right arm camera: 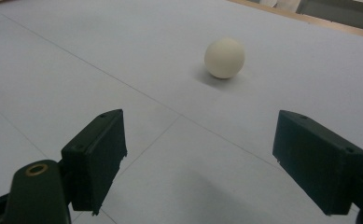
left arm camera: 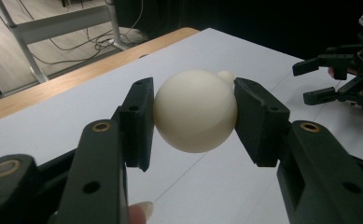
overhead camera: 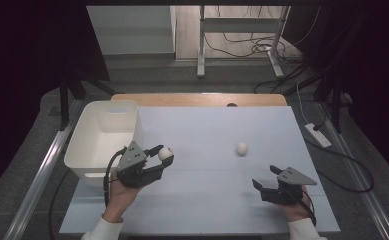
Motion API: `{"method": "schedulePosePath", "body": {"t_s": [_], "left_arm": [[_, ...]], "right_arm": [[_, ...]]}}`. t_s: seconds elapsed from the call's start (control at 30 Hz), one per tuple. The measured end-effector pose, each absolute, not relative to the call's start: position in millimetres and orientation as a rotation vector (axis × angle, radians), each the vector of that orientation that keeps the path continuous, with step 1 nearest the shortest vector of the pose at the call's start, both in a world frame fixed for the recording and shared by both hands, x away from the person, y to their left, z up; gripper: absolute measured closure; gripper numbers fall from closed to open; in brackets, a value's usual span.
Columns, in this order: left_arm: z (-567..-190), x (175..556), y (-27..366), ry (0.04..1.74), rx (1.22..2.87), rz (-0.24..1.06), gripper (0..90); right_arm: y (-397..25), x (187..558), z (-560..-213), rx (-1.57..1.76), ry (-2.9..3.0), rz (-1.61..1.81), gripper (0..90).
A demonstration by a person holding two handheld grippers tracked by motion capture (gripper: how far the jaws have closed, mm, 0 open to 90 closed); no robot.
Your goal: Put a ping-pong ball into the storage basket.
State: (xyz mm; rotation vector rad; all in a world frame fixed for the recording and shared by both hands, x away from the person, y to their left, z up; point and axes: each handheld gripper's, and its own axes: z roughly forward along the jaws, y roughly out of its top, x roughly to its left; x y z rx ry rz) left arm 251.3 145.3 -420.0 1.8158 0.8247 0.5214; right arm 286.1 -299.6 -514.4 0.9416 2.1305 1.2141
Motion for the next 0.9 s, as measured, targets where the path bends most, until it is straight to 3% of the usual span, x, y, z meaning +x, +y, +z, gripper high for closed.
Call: {"method": "schedulePosePath", "body": {"t_s": [0.9], "left_arm": [[-416.0,250.6,157.6,0.852,1.784,0.549,50.6]], "right_arm": [[-299.5,286.0,-514.3,0.943,2.130,1.213,17.7]]}}
